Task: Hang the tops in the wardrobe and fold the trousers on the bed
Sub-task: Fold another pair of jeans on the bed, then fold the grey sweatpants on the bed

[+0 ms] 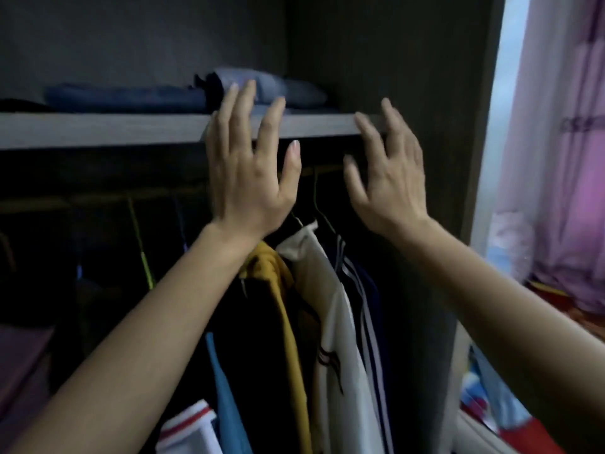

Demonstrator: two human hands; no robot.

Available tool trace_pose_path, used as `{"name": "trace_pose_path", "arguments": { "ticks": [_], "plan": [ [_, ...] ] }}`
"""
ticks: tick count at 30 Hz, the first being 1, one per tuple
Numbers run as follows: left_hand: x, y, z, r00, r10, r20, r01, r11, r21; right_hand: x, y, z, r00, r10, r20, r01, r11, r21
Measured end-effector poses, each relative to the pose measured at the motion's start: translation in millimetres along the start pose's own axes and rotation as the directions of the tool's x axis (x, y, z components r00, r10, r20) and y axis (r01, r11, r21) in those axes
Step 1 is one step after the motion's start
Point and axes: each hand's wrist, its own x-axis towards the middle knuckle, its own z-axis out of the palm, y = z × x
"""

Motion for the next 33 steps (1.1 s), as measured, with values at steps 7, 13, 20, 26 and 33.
{"name": "trace_pose_path", "arguments": {
  "ticks": [7,13,20,26,33],
  "plan": [
    [-109,95,38,0.971,-0.077,0.227,0.139,0.953,-0.269,-155,78,-80,0.964,-0.059,0.260,0.173,0.880,-0.442],
    [-141,246,54,0.926,0.119,0.359,0.053,0.899,-0.434,-267,184,-225,0.877,0.241,0.416,0.092,0.766,-0.637],
    [-138,506,36,0.853,0.335,0.401,0.006,0.761,-0.648,-374,283,-434,0.715,0.579,0.392,-0.011,0.570,-0.822],
    [-156,699,8,0.712,0.497,0.497,0.089,0.637,-0.765,-447,348,-583,0.564,0.800,0.205,-0.161,0.350,-0.923],
    [-180,851,32,0.577,0.649,0.496,0.094,0.550,-0.830,-525,430,-665,0.358,0.932,0.055,-0.271,0.160,-0.949]
  ]
}}
